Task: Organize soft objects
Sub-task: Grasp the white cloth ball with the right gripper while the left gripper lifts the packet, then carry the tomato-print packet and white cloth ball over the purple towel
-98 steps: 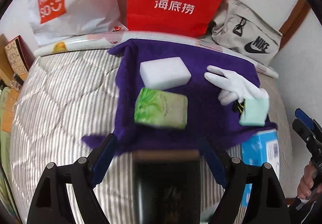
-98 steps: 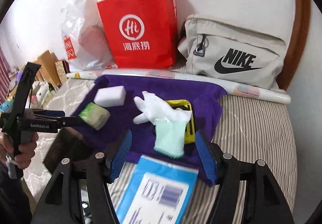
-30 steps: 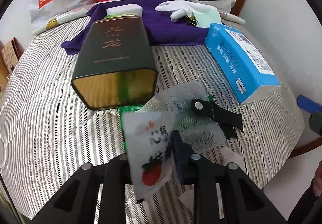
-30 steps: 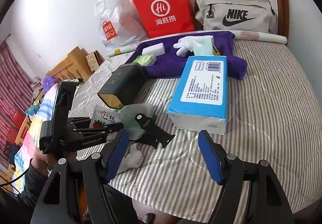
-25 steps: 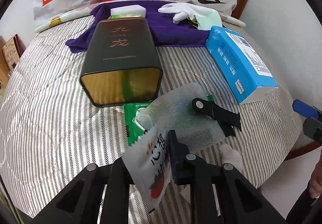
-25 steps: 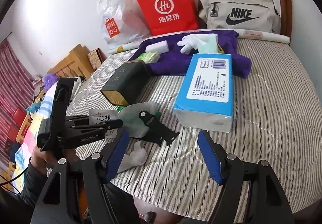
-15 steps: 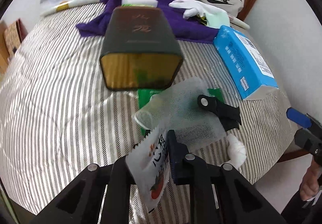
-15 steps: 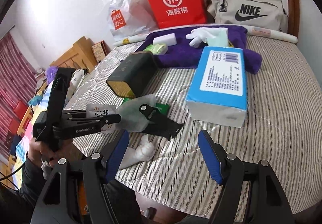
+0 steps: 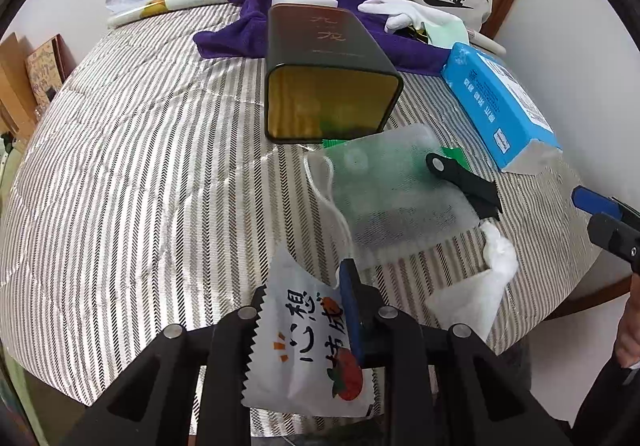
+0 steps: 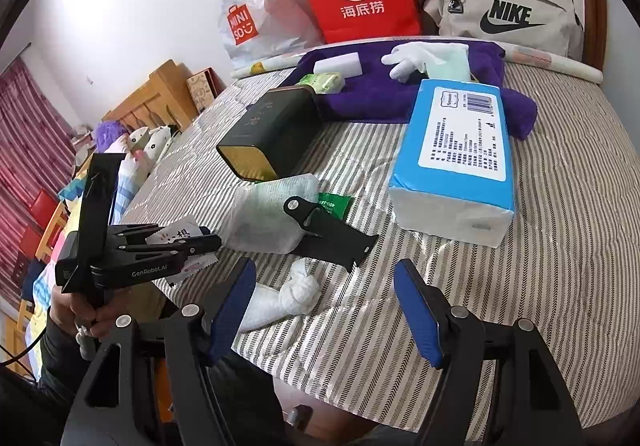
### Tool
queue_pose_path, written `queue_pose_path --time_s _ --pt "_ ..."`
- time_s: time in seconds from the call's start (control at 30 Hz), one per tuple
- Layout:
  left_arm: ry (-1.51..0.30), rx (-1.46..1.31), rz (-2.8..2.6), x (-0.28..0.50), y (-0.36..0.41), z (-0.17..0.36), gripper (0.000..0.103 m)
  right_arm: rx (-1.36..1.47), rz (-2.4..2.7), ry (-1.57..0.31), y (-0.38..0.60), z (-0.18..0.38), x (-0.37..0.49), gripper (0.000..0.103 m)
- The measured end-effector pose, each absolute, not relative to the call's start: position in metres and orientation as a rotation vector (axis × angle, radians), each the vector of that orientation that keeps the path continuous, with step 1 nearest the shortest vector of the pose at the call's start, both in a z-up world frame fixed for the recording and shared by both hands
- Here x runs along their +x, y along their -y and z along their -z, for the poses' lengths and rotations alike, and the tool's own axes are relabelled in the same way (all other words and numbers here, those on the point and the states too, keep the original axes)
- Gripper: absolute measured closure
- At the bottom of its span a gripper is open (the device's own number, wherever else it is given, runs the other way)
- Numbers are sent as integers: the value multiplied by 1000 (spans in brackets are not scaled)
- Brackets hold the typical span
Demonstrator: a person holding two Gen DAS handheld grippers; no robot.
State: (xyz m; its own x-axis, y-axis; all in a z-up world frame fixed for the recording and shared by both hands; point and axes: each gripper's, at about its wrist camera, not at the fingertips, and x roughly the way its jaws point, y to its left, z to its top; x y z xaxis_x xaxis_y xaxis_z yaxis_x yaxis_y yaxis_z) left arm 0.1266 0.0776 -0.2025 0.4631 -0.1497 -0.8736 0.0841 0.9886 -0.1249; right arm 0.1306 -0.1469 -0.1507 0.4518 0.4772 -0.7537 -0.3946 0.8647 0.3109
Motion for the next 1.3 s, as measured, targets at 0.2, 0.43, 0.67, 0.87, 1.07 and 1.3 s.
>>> queue_pose_path --time_s 0.2,0.43,0.67,0.87,1.07,1.3 --pt "-1058 -120 146 126 -87 200 96 79 -558 -977 138 155 129 32" --pt "-1022 -124 141 133 -89 193 98 47 -593 -990 122 162 127 32" --pt "-1029 -145 140 142 -93 197 98 29 -648 -1026 102 176 125 32" --pt "-1030 -160 150 142 -95 200 98 -74 -586 -1047 78 196 124 36" --pt "-1032 -167 148 140 -98 201 98 -295 -542 -1011 54 208 113 64" --pt "-1029 -177 136 138 -100 201 98 -278 -575 -985 65 206 108 77"
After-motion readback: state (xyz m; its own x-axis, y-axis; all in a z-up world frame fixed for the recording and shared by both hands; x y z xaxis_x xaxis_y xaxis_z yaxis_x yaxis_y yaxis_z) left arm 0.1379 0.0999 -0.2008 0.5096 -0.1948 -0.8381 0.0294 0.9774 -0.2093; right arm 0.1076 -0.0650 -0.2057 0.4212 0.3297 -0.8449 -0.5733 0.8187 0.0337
